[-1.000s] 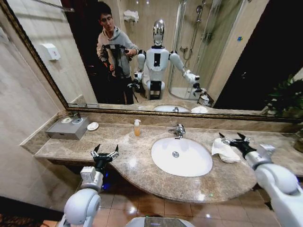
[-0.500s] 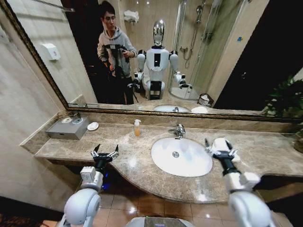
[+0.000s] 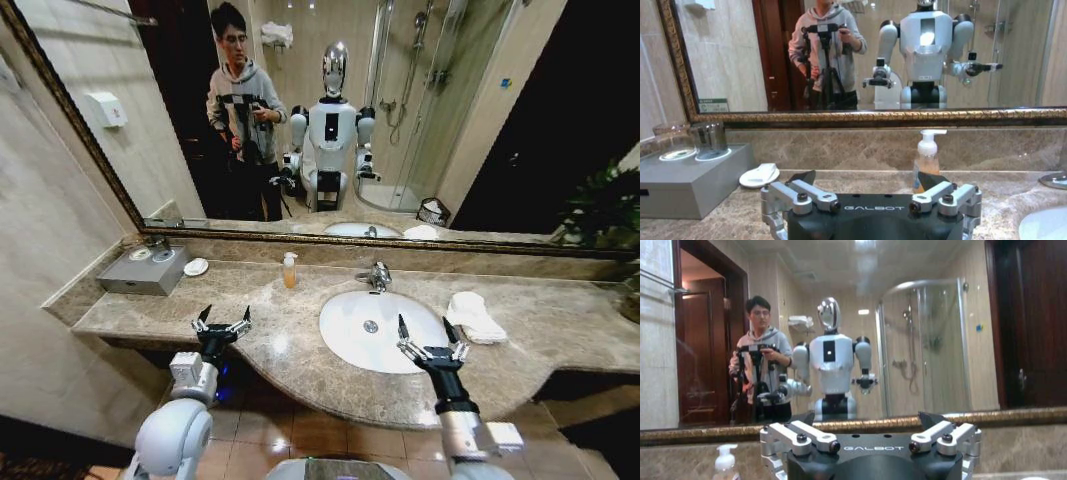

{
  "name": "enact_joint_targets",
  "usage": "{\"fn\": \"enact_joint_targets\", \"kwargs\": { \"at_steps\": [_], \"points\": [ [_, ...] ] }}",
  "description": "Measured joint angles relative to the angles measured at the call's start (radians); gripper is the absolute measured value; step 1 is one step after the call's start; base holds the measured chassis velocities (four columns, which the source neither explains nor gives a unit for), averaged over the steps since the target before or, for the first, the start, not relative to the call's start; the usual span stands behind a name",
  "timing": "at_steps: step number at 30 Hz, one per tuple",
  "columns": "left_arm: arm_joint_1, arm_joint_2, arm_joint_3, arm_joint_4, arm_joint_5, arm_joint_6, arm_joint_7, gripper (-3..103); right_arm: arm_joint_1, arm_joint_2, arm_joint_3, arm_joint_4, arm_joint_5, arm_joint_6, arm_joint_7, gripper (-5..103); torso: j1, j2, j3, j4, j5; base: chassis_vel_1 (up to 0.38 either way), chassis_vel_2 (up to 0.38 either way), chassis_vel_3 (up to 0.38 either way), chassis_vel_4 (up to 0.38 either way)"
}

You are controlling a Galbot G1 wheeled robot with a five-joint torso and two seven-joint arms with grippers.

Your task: Pick up the towel from the sink counter and wipe the mirror surface.

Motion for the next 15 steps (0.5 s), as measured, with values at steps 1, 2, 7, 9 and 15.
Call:
{"fn": "enact_joint_targets", "kwargs": {
  "at_steps": [1, 2, 7, 9, 15],
  "points": [
    [0.000, 0.000, 0.000, 0.000, 0.000, 0.000, 0.000, 100, 0.001, 0.008, -0.007, -0.001, -0.017, 0.007, 0.000, 100, 0.000, 0.000, 0.000, 0.0000, 0.0000, 0.000, 0.000, 0.000, 0.000],
    [0.000, 0.000, 0.000, 0.000, 0.000, 0.000, 0.000, 100, 0.001, 0.014, -0.010, -0.001, -0.031, 0.013, 0.000, 100, 0.000, 0.000, 0.000, 0.0000, 0.0000, 0.000, 0.000, 0.000, 0.000],
    [0.000, 0.000, 0.000, 0.000, 0.000, 0.000, 0.000, 100, 0.001, 0.034, -0.016, -0.003, -0.062, 0.026, -0.001, 100, 0.000, 0.000, 0.000, -0.0001, 0.0000, 0.000, 0.000, 0.000, 0.000],
    [0.000, 0.000, 0.000, 0.000, 0.000, 0.000, 0.000, 100, 0.002, 0.049, -0.031, 0.002, -0.080, 0.027, -0.001, 100, 0.000, 0.000, 0.000, -0.0001, 0.0000, 0.000, 0.000, 0.000, 0.000],
    [0.000, 0.000, 0.000, 0.000, 0.000, 0.000, 0.000, 100, 0.018, 0.056, -0.044, 0.011, -0.103, 0.040, -0.041, 100, 0.000, 0.000, 0.000, 0.0000, 0.0000, 0.000, 0.000, 0.000, 0.000]
  ]
}}
